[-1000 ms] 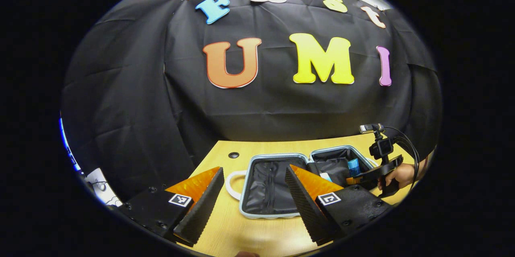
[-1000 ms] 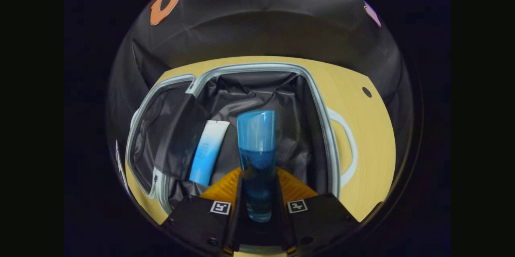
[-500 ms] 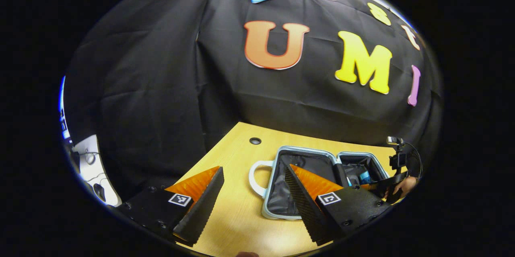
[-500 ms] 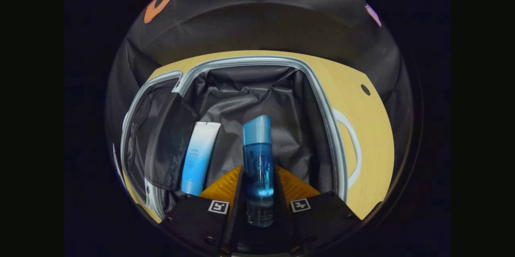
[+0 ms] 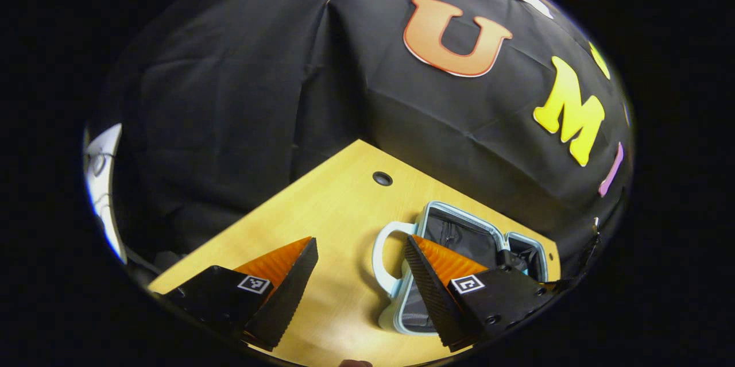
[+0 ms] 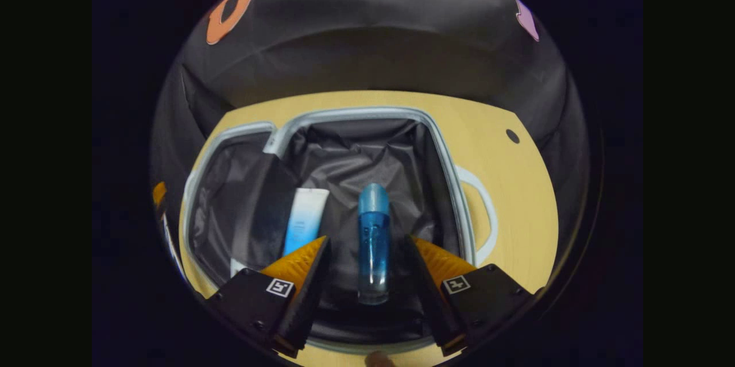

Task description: First open the suitcase, pack the skin care products into it, and then close the suitcase.

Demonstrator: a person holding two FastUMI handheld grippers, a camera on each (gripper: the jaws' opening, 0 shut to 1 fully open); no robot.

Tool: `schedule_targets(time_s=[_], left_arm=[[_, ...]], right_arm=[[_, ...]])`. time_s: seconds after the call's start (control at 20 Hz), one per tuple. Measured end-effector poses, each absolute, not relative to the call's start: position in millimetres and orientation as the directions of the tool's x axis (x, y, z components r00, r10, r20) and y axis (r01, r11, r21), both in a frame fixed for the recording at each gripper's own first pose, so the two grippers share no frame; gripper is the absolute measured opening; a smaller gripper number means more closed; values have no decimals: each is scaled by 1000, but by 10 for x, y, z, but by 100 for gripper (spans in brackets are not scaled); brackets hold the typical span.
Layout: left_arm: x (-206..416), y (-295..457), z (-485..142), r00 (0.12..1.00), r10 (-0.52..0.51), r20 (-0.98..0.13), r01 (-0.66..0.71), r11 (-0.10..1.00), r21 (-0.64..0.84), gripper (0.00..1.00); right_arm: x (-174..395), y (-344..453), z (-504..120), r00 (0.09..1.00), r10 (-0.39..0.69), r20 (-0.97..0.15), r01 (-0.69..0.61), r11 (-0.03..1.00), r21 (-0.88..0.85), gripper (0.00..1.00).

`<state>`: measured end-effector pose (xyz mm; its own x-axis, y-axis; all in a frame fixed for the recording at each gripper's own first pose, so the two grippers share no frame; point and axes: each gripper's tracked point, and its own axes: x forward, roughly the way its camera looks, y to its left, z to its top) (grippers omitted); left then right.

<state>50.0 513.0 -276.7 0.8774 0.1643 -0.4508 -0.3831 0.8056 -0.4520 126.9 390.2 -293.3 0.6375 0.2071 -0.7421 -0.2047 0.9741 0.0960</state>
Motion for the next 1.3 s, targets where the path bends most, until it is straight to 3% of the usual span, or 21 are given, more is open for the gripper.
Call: schedule_targets(time_s=[0.35, 0.45, 0.6, 0.65, 0.7, 0.8, 0.9, 1.15, 1.3], left_arm=[[837, 4873, -3366, 862, -42, -504, -414, 515, -751, 96], [877, 4853, -3534, 847, -67, -528, -436, 480, -761, 88], [940, 4801, -3561, 845, -91, -526, -436, 451, -779, 63], [956, 4775, -3587, 841, -86, -534, -442, 459, -770, 72], [973, 4759, -3574, 840, -88, -535, -439, 470, -766, 63], [993, 4753, -3577, 829, -73, -554, -455, 489, -745, 31], [1004, 4750, -3568, 815, -50, -577, -475, 513, -715, 19], [1061, 4778, -3351, 789, 42, -612, -498, 628, -598, 15], [1134, 4791, -2967, 809, 118, -576, -481, 696, -534, 15]], right_arm=[[660, 3429, -1524, 777, 267, -570, -249, 962, 112, 79], [432, 3171, -1233, 798, 268, -540, -230, 963, 138, 79], [155, 2708, -967, 830, 223, -511, -174, 974, 143, 79], [68, 2556, -896, 840, 200, -504, -145, 979, 146, 77], [-17, 2420, -829, 850, 181, -495, -119, 981, 153, 77], [-136, 2181, -724, 868, 142, -475, -79, 985, 151, 77], [-226, 2027, -640, 881, 124, -457, -57, 986, 158, 79], [-367, 1817, -609, 896, 126, -427, -74, 988, 138, 79], [-412, 1748, -532, 906, 140, -400, -93, 987, 134, 79]])
